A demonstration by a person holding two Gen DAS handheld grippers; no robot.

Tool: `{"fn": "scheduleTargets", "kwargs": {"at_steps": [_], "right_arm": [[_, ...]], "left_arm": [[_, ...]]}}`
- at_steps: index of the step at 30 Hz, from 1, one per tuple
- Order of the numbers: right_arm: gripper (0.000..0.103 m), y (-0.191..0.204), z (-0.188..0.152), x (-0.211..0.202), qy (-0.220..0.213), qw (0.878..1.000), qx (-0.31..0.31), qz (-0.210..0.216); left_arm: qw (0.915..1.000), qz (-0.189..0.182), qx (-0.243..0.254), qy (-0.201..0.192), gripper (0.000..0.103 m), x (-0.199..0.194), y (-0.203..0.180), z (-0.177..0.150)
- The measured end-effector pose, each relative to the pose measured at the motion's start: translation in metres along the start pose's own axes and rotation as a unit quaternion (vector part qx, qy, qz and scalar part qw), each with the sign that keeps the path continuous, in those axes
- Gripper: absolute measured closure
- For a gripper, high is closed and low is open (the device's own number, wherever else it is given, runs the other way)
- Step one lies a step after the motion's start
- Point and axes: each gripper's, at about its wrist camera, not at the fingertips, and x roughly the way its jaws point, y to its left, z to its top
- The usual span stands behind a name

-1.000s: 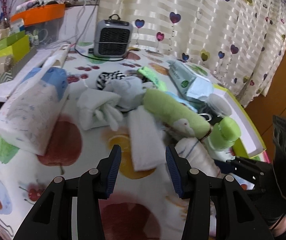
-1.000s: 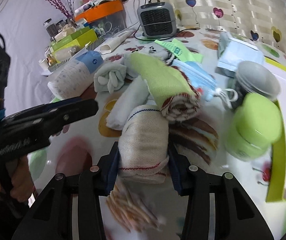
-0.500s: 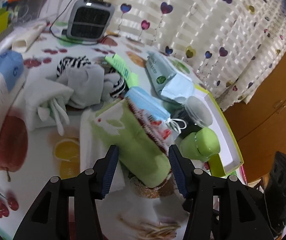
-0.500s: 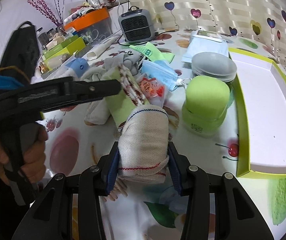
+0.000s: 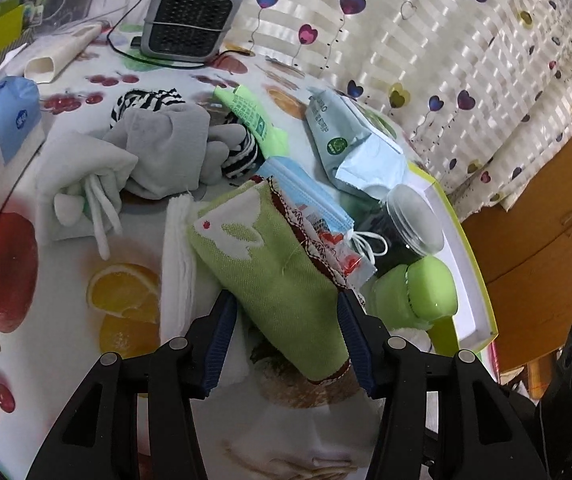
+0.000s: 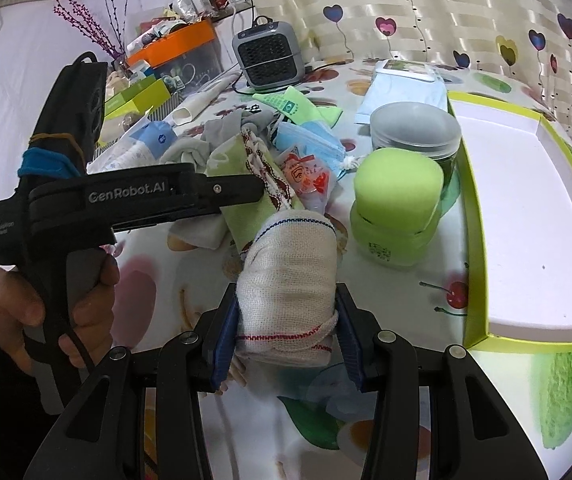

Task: Organize soft objects
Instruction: 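Grasp the rolled green towel with left tool while right tool lifts white towel, then carry both towels over the yellow-green box with both tools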

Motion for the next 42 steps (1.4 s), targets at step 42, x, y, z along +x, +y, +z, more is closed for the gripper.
{"fn": "scheduleTargets", "kwargs": {"at_steps": [42], "right_arm": [[0.057,-0.007,0.008,-0.062,-0.076,0.995,0.001,-0.058]], "left_arm": [[0.9919,-0.043,0.089,-0.08,0.09,-0.079,-0.046,-0.017]]}}
